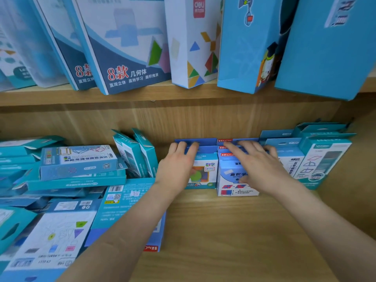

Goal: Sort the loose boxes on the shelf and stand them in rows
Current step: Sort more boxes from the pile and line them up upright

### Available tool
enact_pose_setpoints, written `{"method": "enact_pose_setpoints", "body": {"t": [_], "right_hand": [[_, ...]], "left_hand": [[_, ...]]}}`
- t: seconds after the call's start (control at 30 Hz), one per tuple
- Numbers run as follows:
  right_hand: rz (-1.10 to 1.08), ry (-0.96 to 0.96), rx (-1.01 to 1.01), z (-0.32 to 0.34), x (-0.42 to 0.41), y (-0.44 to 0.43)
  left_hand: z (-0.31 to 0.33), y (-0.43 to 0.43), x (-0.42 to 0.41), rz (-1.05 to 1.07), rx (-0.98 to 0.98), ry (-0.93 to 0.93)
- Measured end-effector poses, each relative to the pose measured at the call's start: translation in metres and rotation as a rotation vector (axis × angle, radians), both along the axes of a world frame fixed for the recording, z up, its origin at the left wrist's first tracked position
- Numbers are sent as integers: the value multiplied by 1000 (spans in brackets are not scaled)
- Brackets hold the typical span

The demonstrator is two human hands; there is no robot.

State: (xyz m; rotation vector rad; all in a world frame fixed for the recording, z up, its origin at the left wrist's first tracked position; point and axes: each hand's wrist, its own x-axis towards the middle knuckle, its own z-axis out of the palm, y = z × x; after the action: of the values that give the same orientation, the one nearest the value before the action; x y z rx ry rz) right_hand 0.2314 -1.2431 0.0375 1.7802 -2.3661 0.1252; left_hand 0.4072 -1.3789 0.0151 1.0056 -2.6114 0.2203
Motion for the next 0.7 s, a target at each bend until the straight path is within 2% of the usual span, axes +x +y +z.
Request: {"method": "enact_pose_setpoints", "body": {"t": [0.1,0.33,0.47,0.57,0.7], "right_hand": [[12,-2,-11,-1,-1,2],[14,63,-81,-3,3,11],[111,-54,-279,1,26,1],[215,-153,-408,6,60,-11],[413,-463,-435,11,110,-22]], "left_hand": [[3,2,-1,-32,94,35],[29,35,10,-110,126,144],[48,49,50,-143,123,284],[50,53,98,-151,115,312],[50,51,169,-43,143,351]]}}
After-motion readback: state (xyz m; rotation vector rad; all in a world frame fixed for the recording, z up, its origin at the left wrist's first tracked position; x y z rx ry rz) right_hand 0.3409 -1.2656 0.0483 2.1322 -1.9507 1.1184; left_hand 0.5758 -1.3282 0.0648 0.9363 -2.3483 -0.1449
